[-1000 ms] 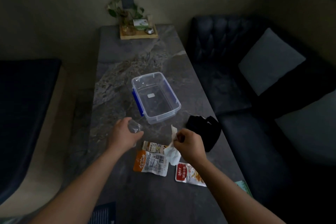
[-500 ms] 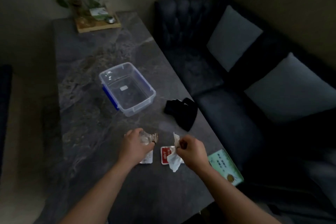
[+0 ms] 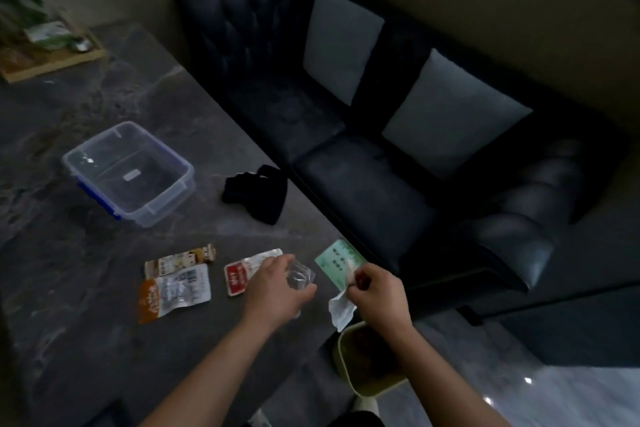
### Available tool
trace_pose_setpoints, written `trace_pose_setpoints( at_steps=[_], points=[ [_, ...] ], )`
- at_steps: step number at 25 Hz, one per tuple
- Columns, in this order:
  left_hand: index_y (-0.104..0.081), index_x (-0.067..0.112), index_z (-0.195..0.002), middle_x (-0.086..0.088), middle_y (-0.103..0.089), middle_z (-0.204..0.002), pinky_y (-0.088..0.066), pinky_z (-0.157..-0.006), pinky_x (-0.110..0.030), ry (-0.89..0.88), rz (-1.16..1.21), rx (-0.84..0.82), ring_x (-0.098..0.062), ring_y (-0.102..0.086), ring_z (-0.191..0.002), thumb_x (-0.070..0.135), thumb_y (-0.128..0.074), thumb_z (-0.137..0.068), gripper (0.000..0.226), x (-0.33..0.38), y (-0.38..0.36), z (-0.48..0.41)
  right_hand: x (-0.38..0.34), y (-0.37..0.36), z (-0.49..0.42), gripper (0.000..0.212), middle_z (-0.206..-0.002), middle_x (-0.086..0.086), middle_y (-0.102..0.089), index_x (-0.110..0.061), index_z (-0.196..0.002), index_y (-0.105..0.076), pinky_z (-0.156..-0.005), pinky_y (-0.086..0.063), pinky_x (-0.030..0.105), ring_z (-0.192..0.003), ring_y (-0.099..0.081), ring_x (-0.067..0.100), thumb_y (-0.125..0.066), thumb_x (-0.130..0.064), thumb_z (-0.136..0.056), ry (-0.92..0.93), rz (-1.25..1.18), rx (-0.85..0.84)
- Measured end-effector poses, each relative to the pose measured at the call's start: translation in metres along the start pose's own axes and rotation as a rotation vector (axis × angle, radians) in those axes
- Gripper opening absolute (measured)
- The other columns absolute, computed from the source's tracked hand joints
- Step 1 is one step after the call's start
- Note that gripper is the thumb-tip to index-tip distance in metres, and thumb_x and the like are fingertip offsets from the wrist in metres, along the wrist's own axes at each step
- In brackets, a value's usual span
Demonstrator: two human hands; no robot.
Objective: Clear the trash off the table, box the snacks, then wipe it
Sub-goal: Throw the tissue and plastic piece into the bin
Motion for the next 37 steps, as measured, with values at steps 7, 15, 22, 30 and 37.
trace_pose_setpoints(
  at_steps=[7,15,22,30,37],
  points=[
    [-0.049,0.025,-0.137,0.004,-0.057,-0.125,-0.046,-0.084,-0.031,0.031,-0.047,-0.072,-0.016,-0.056,-0.110,0.068,-0.066,-0.065,0.086,0.066,-0.118,0.037,0.129,0.057,-0.003,0.021,-0.062,-0.005,-0.058,-0.026,-0.067,-0.057,-0.046,-0.037,0.016,-0.054,-0.053,0.007,-0.068,-0.011,-0.077,-0.071,-0.026,-0.076],
    [-0.052,0.021,-0.133,-0.002,-0.056,-0.125,-0.041,-0.086,-0.027,0.124,-0.040,-0.296,-0.022,-0.057,-0.114,0.051,-0.076,-0.071,0.073,0.027,-0.249,0.056,0.246,0.007,-0.016,0.016,-0.077,-0.010,-0.061,-0.033,-0.083,-0.062,-0.056,-0.043,0.017,-0.068,-0.060,0.005,-0.069,-0.019,-0.085,-0.154,0.035,-0.224],
    [-0.055,0.025,-0.121,-0.006,-0.054,-0.122,-0.047,-0.086,-0.032,0.245,-0.178,-0.380,-0.025,-0.057,-0.109,0.051,-0.076,-0.071,0.060,-0.073,-0.359,0.018,0.347,-0.101,-0.065,0.015,-0.075,-0.013,-0.056,-0.034,-0.092,-0.060,-0.067,-0.054,0.028,-0.074,-0.061,0.006,-0.068,-0.021,-0.090,-0.214,0.093,-0.287],
    [-0.056,0.029,-0.112,-0.003,-0.054,-0.123,-0.041,-0.075,-0.028,0.134,-0.323,-0.445,-0.019,-0.056,-0.106,0.053,-0.072,-0.076,0.046,-0.112,-0.465,-0.021,0.441,-0.186,-0.098,0.017,-0.075,-0.020,-0.048,-0.024,-0.111,-0.067,-0.055,-0.033,0.013,-0.065,-0.048,-0.005,-0.064,-0.021,-0.095,-0.256,0.160,-0.299],
    [-0.053,0.027,-0.124,-0.005,-0.049,-0.135,-0.042,-0.095,-0.032,-0.158,-0.567,-0.482,-0.020,-0.050,-0.120,0.048,-0.064,-0.085,0.045,-0.119,-0.536,-0.034,0.493,-0.222,-0.112,0.016,-0.080,-0.015,-0.054,-0.022,-0.108,-0.068,-0.057,-0.034,0.014,-0.072,-0.055,0.003,-0.064,-0.015,-0.094,-0.285,0.178,-0.307]
  ],
)
Point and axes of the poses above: each hand's wrist, its own z-axis away from the middle knuckle, its own y-axis out of the back of the hand, x = y × z, the point moved 9 cm from there along -z, towards the middle knuckle
